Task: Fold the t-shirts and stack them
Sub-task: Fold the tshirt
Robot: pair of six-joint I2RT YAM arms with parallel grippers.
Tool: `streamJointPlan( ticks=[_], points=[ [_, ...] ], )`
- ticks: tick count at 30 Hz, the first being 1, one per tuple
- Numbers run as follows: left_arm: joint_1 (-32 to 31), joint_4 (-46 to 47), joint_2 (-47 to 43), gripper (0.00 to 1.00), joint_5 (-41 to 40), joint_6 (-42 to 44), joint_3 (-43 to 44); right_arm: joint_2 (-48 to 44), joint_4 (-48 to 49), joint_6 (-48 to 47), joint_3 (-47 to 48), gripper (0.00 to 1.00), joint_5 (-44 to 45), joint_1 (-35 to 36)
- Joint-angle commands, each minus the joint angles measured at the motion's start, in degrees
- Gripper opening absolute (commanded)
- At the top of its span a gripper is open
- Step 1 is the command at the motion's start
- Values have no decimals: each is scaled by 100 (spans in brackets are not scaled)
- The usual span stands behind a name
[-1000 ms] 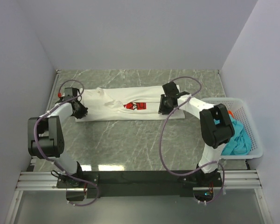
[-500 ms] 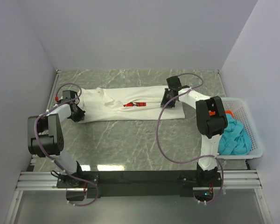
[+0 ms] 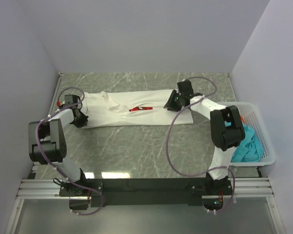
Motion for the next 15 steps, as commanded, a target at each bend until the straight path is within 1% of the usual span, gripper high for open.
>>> streamJointPlan(
  ticks=[1,3,4,6,9,11,12,15],
  points=[
    [227,-332,-43,13,-266,167,-269,-691,422,247,-554,36,-228,97],
    [394,-385,-148,13,-362,203,-375,-823,177,125,-695,41,63,80],
    [499,-411,-183,12,-415,246,-471,-850,71,72,-722,48,159,88],
    [543,-446,-332,13,-476,264,-550,-999,-219,-68,-826,50,396,88],
    [544,-394,-543,14,-556,264,-621,-1253,-404,-200,-1020,48,782,62],
    [543,-394,-597,15,-591,238,-586,-1298,-509,-227,-1082,46,854,-16],
    [544,-394,-588,15,-582,238,-560,-1264,-571,-219,-1091,42,872,-43],
    [552,-438,-483,15,-582,238,-525,-1150,-834,-105,-1135,41,942,-175]
  ],
)
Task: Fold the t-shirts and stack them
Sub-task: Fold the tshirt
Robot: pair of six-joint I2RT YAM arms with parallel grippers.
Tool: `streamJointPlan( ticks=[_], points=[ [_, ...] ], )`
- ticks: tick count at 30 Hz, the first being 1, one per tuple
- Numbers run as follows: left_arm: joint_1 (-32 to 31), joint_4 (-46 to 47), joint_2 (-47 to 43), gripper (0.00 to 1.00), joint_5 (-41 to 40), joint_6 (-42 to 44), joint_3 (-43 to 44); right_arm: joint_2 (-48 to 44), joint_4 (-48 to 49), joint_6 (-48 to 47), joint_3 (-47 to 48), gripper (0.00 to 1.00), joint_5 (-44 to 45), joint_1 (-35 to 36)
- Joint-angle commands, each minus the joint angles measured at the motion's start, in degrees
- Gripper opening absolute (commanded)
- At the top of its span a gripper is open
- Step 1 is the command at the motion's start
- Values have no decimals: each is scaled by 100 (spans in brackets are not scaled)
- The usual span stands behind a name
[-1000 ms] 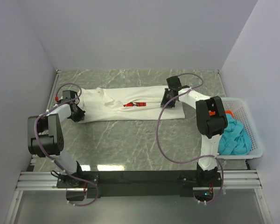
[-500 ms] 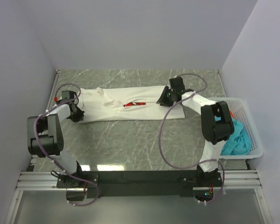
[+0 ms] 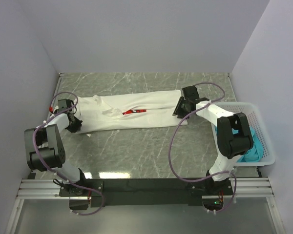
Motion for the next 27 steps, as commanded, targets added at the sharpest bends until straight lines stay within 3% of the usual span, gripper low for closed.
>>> streamJointPlan(
  ticks=[1,5,18,21,27],
  points=[
    [30,-329,7,15,-278,155,-44,-102,-410,53,-70,41,406,-188],
    [39,-285,-19,15,-278,137,-88,126,-859,334,-149,40,486,-382],
    [215,-478,-81,15,-515,207,-88,83,-930,713,-589,40,486,-1067],
    [206,-356,-317,22,-402,286,-79,-189,-816,581,-554,40,486,-945],
    [74,-609,-924,48,-331,243,298,-770,-412,186,-107,40,513,-304]
  ],
)
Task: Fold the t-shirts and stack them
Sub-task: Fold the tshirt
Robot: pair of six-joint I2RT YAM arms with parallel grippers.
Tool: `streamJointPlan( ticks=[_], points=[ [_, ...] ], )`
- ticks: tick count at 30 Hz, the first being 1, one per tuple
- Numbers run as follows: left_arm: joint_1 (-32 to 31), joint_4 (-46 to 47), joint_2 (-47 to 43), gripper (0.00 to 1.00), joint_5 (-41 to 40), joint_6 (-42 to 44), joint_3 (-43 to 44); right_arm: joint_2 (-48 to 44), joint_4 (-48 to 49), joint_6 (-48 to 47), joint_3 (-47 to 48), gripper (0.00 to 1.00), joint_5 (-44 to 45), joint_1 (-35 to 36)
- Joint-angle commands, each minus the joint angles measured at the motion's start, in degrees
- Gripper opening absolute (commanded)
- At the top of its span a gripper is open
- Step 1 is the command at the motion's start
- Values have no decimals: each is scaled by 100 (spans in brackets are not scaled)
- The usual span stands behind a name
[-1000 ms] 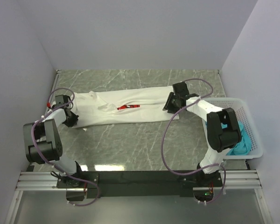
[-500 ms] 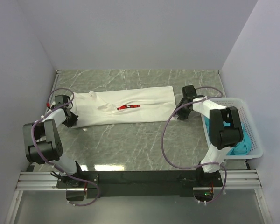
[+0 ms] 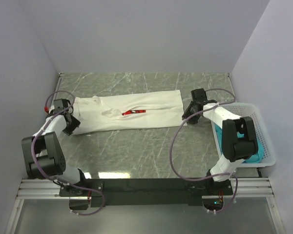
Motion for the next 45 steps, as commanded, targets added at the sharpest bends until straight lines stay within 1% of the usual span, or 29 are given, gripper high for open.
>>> streamJointPlan(
  ticks=[1,2,4,5,6,7,8,9,10,13,14,15,16,17,19,22,25,28,31,34,40,45],
  points=[
    [-181,-325,-537,53,-197,44,373,-530,305,-446,423,40,141,479],
    [-252,-378,-703,55,-233,44,435,-547,376,-552,650,40,141,628],
    [-585,-440,-845,59,-224,52,602,-504,699,-745,845,41,-226,998],
    [-752,-519,-941,59,-233,52,663,-364,806,-868,1046,40,-681,1103],
    [-1154,-554,-960,59,-250,26,768,-258,938,-895,1152,41,-1007,1304],
    [-1358,-589,-977,58,-242,0,830,-144,1122,-896,1275,41,-1236,1402],
    [-1613,-599,-969,55,-207,-26,866,101,1228,-852,1476,40,-1639,1499],
    [-1807,-520,-960,53,-111,-122,901,225,1342,-843,1574,40,-1817,1622],
    [-2165,-450,-925,48,73,-184,892,357,1561,-817,1671,40,-1967,1814],
    [-2711,-90,-741,40,241,-378,857,901,1922,-685,2049,39,-2573,2175],
    [-2792,-2,-566,33,372,-413,805,1190,1975,-632,2267,37,-2662,2255],
    [-2932,208,-469,30,426,-466,778,1332,2011,-632,2391,36,-2837,2317],
    [-3003,306,-363,22,478,-483,752,1473,2046,-632,2506,36,-2925,2396],
    [-3065,402,-136,19,540,-501,708,1761,2038,-632,2742,33,-2987,2501],
    [-3205,569,94,15,532,-554,673,2027,1994,-649,2980,32,-3258,2598],
    [-3267,702,463,11,593,-607,567,2387,2133,-632,3175,31,-3488,2756],
    [-3303,860,736,10,576,-624,444,2721,2370,-501,3236,31,-3594,2844],
    [-3320,764,921,9,549,-651,374,3064,2573,-194,3280,30,-3691,2845],
    [-3320,685,956,9,575,-721,172,3293,2723,-140,3315,30,-3463,2774],
    [-3320,606,947,9,663,-809,-56,3504,2854,166,3403,29,-3305,2573],
    [-3355,544,728,10,813,-897,-443,3338,3293,633,2912,30,-2690,2160],
    [-3355,360,482,10,866,-975,-645,3154,3136,494,2753,30,-2540,1860]
  ],
)
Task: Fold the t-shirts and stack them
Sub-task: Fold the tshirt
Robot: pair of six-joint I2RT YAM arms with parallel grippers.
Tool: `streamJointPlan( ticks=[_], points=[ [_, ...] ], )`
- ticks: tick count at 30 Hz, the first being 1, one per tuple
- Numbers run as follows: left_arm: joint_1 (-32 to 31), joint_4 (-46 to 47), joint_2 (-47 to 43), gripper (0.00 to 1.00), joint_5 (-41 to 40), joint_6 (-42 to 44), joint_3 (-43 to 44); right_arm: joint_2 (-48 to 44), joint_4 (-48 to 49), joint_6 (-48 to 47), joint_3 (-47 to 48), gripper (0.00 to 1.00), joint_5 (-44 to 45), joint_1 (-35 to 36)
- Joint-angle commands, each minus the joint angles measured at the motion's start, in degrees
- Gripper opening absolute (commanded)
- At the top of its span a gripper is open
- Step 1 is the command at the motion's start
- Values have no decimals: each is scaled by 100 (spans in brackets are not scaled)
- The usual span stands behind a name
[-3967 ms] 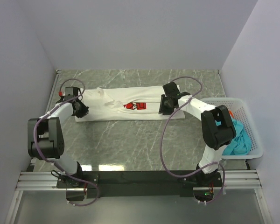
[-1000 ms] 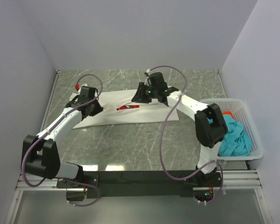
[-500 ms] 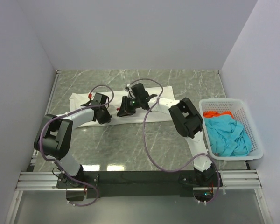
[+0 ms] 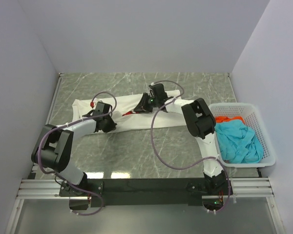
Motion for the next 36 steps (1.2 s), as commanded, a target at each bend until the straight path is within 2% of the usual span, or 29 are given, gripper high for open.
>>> streamJointPlan(
  ticks=[1,6,9,10,13,15,18,24,28,30,36],
  points=[
    [-64,-1022,-150,10,175,-49,-410,-505,-57,-212,-191,30,452,-179],
    [-99,-1294,-835,14,298,-277,-779,-1375,-655,-828,-630,32,743,-188],
    [-99,-1601,-1424,25,298,-339,-701,-2026,-1050,-1232,-1034,40,953,-127],
    [-99,-1672,-1643,33,272,-348,-613,-2288,-1347,-1442,-1157,40,1041,-109],
    [-29,-1997,-1821,44,-8,-208,70,-2825,-1779,-1777,-1508,49,1287,5],
    [259,-2094,-1795,48,-27,-7,344,-3090,-1938,-1901,-1676,52,1480,58],
    [734,-2112,-1584,59,-167,258,819,-3529,-2254,-2094,-1940,56,1726,155],
    [1070,-2261,-881,60,-256,329,1462,-4206,-2501,-2139,-2300,59,1771,190],
    [1088,-2217,-872,61,-387,118,1208,-4470,-2545,-2156,-2459,59,1763,190],
    [1105,-2235,-846,69,-492,21,1146,-4497,-2554,-2174,-2503,59,1745,190],
    [1105,-2051,-591,69,-458,3,961,-4567,-2458,-2209,-2670,59,1719,199]
  ],
)
